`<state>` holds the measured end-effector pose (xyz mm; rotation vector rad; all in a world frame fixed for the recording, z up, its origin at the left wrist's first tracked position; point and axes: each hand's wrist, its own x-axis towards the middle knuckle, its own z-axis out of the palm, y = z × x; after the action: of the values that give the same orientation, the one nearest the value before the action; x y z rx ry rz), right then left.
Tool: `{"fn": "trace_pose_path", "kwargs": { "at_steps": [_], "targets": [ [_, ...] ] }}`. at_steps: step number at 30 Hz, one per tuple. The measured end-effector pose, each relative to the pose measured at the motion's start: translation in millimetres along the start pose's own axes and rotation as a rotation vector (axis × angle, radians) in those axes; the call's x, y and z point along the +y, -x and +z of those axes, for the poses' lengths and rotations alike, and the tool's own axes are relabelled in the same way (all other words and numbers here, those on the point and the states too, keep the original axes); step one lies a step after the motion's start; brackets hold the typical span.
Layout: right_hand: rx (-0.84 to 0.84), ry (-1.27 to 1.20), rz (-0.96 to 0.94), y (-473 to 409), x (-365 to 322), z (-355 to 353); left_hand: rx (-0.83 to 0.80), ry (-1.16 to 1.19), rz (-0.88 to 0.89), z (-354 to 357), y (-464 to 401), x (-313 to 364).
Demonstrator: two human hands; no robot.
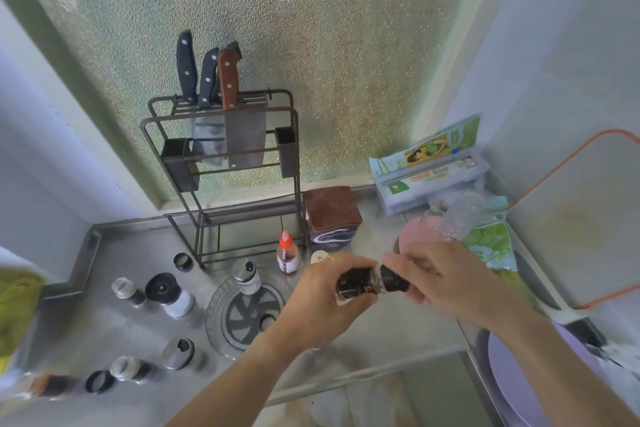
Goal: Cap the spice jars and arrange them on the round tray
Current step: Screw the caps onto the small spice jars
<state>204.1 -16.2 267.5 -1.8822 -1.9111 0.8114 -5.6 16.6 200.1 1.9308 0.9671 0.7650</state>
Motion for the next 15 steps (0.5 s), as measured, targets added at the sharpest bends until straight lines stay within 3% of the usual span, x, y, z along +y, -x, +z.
{"fn": "trace_pose_path", "kwargs": {
  "at_steps": [4, 9, 15],
  "targets": [
    [-0.012, -0.075, -0.03, -4, 5, -3, 0.026, 0.019, -0.012, 3, -4, -2],
    [0.104, -0.144, 0.024, -9, 18, 17, 0.066, -0.012, 0.043, 11, -7, -11],
    [0.147, -0.031, 0.07, -18, 26, 48, 0.109, -0.113, 0.021, 30, -5, -44]
  ]
}}
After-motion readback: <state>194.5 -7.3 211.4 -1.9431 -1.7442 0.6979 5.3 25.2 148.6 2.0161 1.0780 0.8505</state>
